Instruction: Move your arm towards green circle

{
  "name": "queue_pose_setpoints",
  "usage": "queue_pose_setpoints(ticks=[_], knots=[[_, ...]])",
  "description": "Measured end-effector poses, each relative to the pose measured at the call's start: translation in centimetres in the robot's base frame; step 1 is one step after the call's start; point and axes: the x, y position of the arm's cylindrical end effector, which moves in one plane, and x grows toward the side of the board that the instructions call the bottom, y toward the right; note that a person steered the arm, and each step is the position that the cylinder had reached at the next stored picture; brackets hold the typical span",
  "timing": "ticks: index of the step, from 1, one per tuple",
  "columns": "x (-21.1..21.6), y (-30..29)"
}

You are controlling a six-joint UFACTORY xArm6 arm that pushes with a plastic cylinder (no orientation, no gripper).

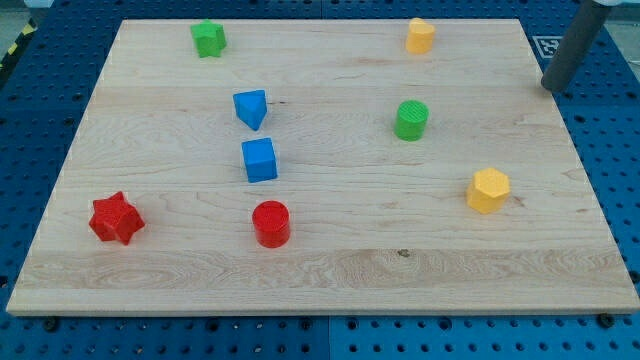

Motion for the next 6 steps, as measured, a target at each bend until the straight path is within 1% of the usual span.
queue_pose_setpoints(ticks=[1, 2, 3, 4, 5, 6], knots=[[0.8, -0.8], [4.3, -2.2], [5.7, -3.3], [6.7, -7.3], [7.0, -9.0], [8.4, -11.3]])
